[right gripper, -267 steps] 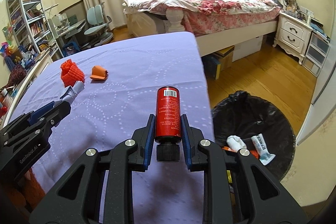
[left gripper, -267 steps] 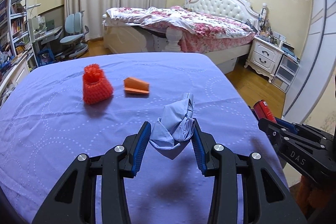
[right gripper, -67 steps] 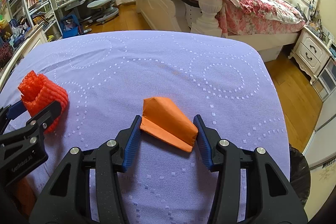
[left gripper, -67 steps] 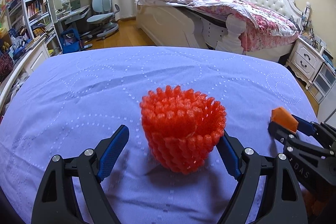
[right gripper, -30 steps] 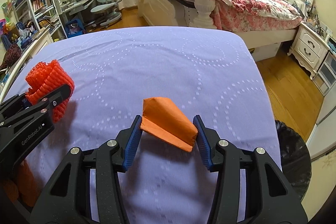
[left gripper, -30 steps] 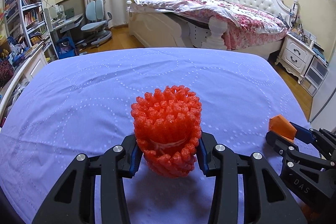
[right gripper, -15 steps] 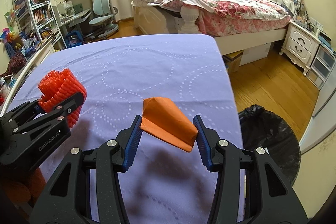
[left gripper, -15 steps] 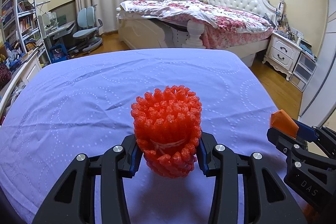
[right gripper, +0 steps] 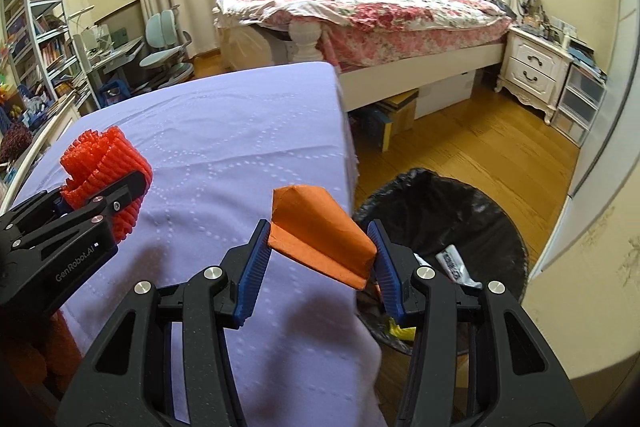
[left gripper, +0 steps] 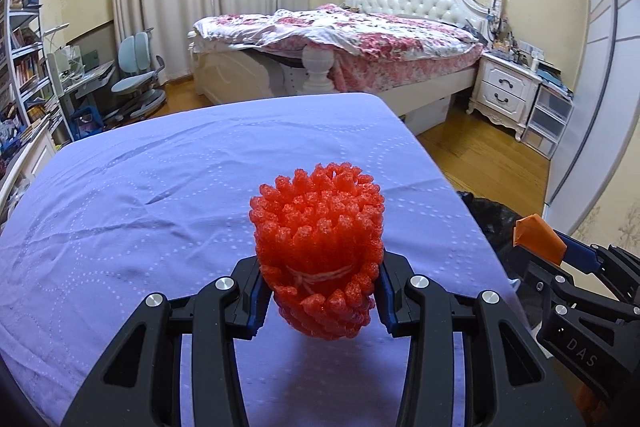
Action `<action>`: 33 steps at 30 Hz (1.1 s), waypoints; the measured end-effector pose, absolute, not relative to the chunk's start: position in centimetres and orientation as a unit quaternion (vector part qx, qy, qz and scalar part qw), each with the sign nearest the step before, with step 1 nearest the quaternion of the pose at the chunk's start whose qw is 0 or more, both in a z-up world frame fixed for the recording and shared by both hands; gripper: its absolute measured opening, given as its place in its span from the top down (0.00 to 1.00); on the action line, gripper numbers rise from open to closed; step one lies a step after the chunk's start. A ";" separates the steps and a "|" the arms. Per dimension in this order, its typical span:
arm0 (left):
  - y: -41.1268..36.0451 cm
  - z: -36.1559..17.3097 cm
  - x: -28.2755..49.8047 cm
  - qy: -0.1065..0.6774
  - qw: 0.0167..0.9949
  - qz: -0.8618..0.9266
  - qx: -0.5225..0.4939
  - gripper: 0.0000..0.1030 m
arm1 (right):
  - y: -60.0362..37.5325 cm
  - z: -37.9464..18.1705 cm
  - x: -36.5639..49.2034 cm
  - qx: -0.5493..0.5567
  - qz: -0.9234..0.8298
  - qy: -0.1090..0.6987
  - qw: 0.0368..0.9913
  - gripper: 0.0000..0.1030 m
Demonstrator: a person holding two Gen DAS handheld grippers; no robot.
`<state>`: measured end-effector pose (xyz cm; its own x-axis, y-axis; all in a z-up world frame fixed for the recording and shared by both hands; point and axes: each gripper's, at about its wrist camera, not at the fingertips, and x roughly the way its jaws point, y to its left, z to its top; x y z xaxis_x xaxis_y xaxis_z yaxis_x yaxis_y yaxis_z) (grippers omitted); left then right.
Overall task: Collect trash
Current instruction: 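Carry the foam net and wrapper over the bin and open both grippers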
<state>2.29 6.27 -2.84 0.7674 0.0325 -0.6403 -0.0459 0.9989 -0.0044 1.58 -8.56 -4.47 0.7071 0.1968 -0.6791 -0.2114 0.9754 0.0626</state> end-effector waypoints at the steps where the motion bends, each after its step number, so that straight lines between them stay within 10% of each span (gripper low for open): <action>1: 5.8 -2.8 2.3 0.339 0.941 0.017 -0.007 0.58 | -9.2 -4.5 1.4 -0.008 0.105 0.365 0.925 0.53; 33: -6.5 -3.9 7.4 0.332 0.939 -0.072 0.041 0.58 | -21.4 -5.5 4.5 0.044 -0.012 0.349 0.936 0.53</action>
<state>7.41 -6.48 -3.93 0.7686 -0.1085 -0.6305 0.1629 0.9862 0.0289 4.52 -21.35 -5.51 0.7560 0.0087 -0.6545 0.0524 0.9959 0.0737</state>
